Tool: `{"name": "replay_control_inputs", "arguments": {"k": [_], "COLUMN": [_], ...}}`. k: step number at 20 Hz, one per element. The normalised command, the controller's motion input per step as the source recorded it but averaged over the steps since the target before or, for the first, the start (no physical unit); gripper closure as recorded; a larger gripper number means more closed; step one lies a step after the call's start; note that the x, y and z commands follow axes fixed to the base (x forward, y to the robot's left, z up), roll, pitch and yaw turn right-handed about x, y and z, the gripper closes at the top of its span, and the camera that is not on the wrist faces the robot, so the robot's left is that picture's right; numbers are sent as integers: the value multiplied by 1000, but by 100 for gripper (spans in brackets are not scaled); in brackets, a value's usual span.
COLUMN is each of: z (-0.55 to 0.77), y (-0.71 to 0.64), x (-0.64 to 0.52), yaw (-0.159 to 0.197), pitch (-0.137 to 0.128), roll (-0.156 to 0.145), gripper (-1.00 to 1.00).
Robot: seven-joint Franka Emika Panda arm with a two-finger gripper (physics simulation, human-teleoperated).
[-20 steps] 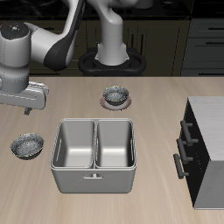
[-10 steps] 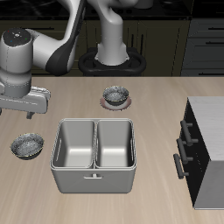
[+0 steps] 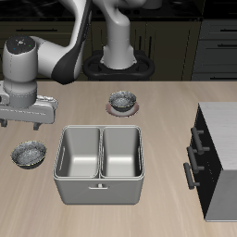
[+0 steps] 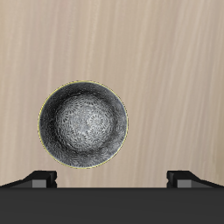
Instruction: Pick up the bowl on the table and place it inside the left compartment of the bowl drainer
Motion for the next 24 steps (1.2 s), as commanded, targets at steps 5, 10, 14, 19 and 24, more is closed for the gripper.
{"name": "replay_control_inputs", "arguments": {"k": [5,10,14,19,24], "z": [-206,-279,-226,-227,-261], "y": [-10,-116,-56,3,18], "x": [-15,-5,-15,-15,-4], "yaw": [47,-22,-3,-4,1], "pitch": [-10,27,27,25,31], "roll": [6,-18,-3,-2,2], "gripper": [-100,-100,-100,-100,-100]}}
